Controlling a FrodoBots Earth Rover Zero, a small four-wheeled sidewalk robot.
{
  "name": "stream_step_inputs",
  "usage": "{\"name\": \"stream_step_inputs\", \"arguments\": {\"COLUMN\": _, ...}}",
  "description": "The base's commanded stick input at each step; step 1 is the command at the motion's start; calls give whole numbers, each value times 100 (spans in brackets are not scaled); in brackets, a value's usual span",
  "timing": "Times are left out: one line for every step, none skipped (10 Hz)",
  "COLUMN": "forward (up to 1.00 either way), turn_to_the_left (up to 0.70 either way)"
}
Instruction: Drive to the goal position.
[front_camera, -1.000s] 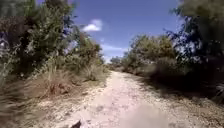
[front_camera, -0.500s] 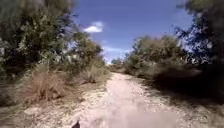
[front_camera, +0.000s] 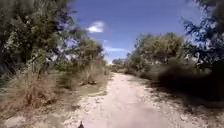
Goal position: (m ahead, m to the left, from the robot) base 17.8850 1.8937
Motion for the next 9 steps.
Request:
{"name": "stream_step_inputs", "arguments": {"forward": 70, "turn_to_the_left": 0}}
{"name": "stream_step_inputs", "arguments": {"forward": 70, "turn_to_the_left": -1}}
{"name": "stream_step_inputs", "arguments": {"forward": 70, "turn_to_the_left": -27}}
{"name": "stream_step_inputs", "arguments": {"forward": 70, "turn_to_the_left": -10}}
{"name": "stream_step_inputs", "arguments": {"forward": 70, "turn_to_the_left": 0}}
{"name": "stream_step_inputs", "arguments": {"forward": 70, "turn_to_the_left": -8}}
{"name": "stream_step_inputs", "arguments": {"forward": 70, "turn_to_the_left": -27}}
{"name": "stream_step_inputs", "arguments": {"forward": 70, "turn_to_the_left": -20}}
{"name": "stream_step_inputs", "arguments": {"forward": 70, "turn_to_the_left": -1}}
